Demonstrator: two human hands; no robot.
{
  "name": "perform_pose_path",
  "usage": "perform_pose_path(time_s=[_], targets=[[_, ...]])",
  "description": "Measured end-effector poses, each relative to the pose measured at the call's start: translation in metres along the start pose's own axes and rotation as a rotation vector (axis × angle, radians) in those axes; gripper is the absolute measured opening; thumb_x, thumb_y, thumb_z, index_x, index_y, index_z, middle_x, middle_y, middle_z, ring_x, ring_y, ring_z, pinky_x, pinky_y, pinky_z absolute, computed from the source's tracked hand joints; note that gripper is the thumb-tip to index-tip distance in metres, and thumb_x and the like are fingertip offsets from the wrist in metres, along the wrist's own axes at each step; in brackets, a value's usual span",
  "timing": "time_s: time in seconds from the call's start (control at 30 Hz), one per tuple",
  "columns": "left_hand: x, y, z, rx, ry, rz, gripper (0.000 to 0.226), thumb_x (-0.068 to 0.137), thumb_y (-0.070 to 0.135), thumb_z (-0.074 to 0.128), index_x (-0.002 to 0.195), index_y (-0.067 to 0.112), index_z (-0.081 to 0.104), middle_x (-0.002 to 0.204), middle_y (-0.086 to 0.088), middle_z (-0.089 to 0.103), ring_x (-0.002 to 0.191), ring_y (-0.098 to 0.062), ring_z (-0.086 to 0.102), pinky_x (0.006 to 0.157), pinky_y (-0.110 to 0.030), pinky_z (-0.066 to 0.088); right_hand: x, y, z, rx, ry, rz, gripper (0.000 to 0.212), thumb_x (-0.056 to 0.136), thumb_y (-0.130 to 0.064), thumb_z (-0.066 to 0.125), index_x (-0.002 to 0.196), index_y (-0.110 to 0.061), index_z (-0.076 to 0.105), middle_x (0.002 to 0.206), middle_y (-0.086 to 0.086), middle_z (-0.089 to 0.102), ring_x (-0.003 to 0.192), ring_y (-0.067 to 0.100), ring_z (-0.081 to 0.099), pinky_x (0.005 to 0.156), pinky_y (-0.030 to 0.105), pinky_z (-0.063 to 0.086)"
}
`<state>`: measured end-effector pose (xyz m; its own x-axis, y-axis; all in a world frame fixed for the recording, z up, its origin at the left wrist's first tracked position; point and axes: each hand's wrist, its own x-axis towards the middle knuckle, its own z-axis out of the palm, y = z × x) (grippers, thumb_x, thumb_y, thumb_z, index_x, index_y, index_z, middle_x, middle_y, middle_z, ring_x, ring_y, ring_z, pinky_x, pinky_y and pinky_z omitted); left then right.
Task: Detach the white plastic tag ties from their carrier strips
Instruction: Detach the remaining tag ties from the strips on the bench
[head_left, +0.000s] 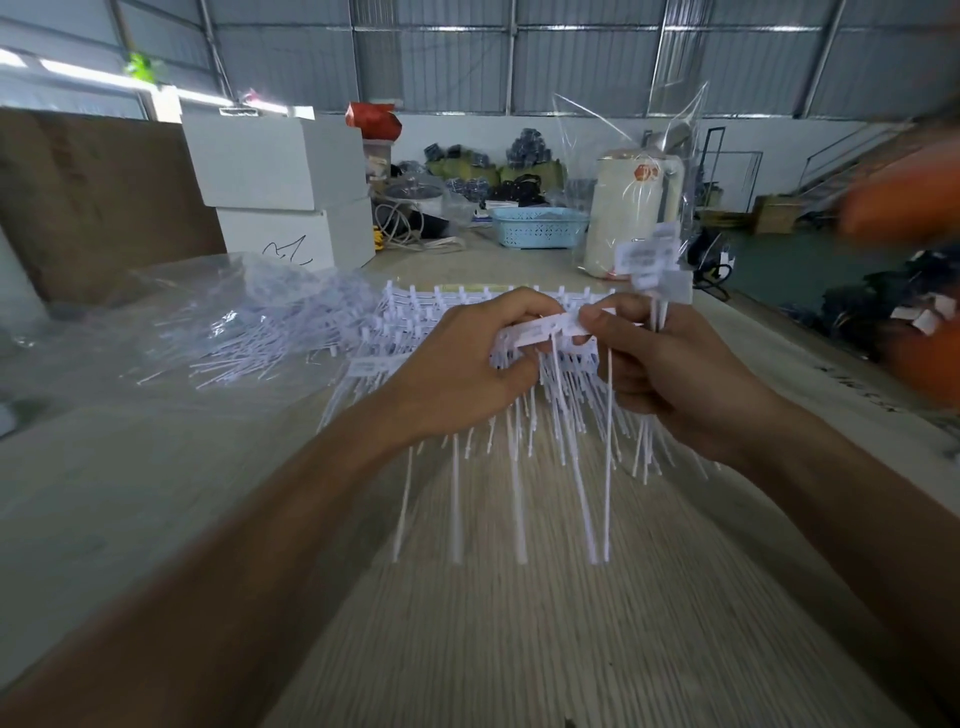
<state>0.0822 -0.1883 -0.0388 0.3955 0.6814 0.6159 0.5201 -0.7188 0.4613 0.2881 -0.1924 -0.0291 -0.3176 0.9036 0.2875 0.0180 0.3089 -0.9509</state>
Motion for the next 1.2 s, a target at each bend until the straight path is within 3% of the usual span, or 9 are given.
perform_pose_path(time_s=[0.17, 0.33, 0.43, 0.53, 0.6, 0.73, 0.8, 0.93, 1.2], targets=[[0.003, -0.001, 0.001, 0.259, 0.067, 0.129, 0.027, 0.098, 0.028, 0.064, 0.123, 0.02, 0.069, 0.108, 0.001, 0.072, 0.096, -0.018, 0.065, 0.081, -0.039, 0.052, -0.003, 0.0, 0.001, -0.062, -0.008, 0.011, 0.023, 0.098, -0.026, 0.059, 0.097, -0.004, 0.065, 0.052, -0.005, 0.024, 0.044, 0.01, 0.018, 0.044, 0.024, 0.016], [0.002, -0.007, 0.0, 0.35, -0.004, 0.202, 0.023, 0.103, 0.02, 0.055, 0.117, 0.009, 0.069, 0.088, -0.007, 0.067, 0.082, -0.027, 0.061, 0.072, -0.045, 0.051, -0.002, 0.0, 0.0, -0.609, 0.05, -0.286, 0.025, 0.099, -0.026, 0.06, 0.081, -0.011, 0.065, 0.057, 0.001, 0.047, 0.05, 0.007, 0.04, 0.052, 0.022, 0.032], [0.002, -0.006, 0.002, 0.383, 0.005, 0.233, 0.024, 0.102, 0.017, 0.053, 0.113, 0.005, 0.071, 0.083, -0.01, 0.066, 0.079, -0.028, 0.06, 0.07, -0.045, 0.051, 0.002, 0.003, -0.008, -0.856, 0.081, -0.398, 0.037, 0.1, -0.031, 0.057, 0.079, -0.001, 0.062, 0.06, 0.002, 0.05, 0.052, 0.01, 0.044, 0.057, 0.029, 0.033], [0.002, -0.002, 0.005, 0.318, 0.034, 0.22, 0.03, 0.1, 0.021, 0.05, 0.106, 0.004, 0.075, 0.077, -0.007, 0.067, 0.071, -0.024, 0.061, 0.067, -0.036, 0.051, 0.0, 0.001, -0.011, -1.028, 0.087, -0.589, 0.049, 0.102, -0.038, 0.046, 0.077, 0.001, 0.064, 0.057, -0.007, 0.044, 0.049, 0.007, 0.039, 0.054, 0.019, 0.032], [0.002, -0.002, 0.005, 0.31, 0.047, 0.231, 0.029, 0.099, 0.02, 0.051, 0.101, 0.004, 0.075, 0.074, -0.004, 0.065, 0.066, -0.021, 0.059, 0.063, -0.031, 0.048, 0.0, 0.002, -0.011, -1.006, 0.098, -0.643, 0.048, 0.099, -0.038, 0.044, 0.081, 0.0, 0.067, 0.06, -0.011, 0.048, 0.049, 0.008, 0.042, 0.057, 0.016, 0.036], [0.004, -0.006, 0.004, 0.317, 0.124, 0.253, 0.027, 0.1, 0.025, 0.056, 0.11, 0.005, 0.072, 0.09, -0.011, 0.071, 0.083, -0.027, 0.065, 0.072, -0.042, 0.05, 0.002, 0.006, -0.007, -0.744, 0.075, -0.362, 0.026, 0.098, -0.029, 0.06, 0.103, -0.004, 0.067, 0.086, 0.009, 0.07, 0.076, 0.021, 0.066, 0.079, 0.042, 0.054], [0.004, -0.007, 0.003, 0.328, 0.158, 0.26, 0.027, 0.1, 0.024, 0.059, 0.116, 0.006, 0.071, 0.096, -0.011, 0.072, 0.088, -0.028, 0.066, 0.074, -0.043, 0.052, 0.0, 0.003, -0.005, -0.617, 0.036, -0.308, 0.013, 0.096, -0.025, 0.065, 0.094, -0.012, 0.067, 0.081, 0.007, 0.072, 0.067, 0.013, 0.066, 0.071, 0.025, 0.053], [0.003, -0.009, 0.001, 0.361, 0.21, 0.232, 0.03, 0.092, 0.024, 0.068, 0.117, 0.007, 0.072, 0.101, -0.009, 0.074, 0.092, -0.029, 0.068, 0.078, -0.042, 0.055, -0.002, 0.001, -0.007, -0.476, 0.077, -0.219, 0.03, 0.1, -0.024, 0.058, 0.076, -0.014, 0.072, 0.05, 0.004, 0.057, 0.041, 0.005, 0.046, 0.047, 0.012, 0.036], [0.001, -0.012, -0.005, 0.518, 0.093, 0.194, 0.032, 0.084, 0.02, 0.078, 0.115, 0.016, 0.075, 0.102, -0.003, 0.075, 0.095, -0.03, 0.063, 0.08, -0.039, 0.044, -0.004, -0.008, -0.01, 0.033, -0.165, -0.003, 0.031, 0.091, -0.034, 0.057, 0.08, -0.011, 0.075, 0.042, 0.003, 0.035, 0.039, 0.014, 0.024, 0.041, 0.022, 0.024]])
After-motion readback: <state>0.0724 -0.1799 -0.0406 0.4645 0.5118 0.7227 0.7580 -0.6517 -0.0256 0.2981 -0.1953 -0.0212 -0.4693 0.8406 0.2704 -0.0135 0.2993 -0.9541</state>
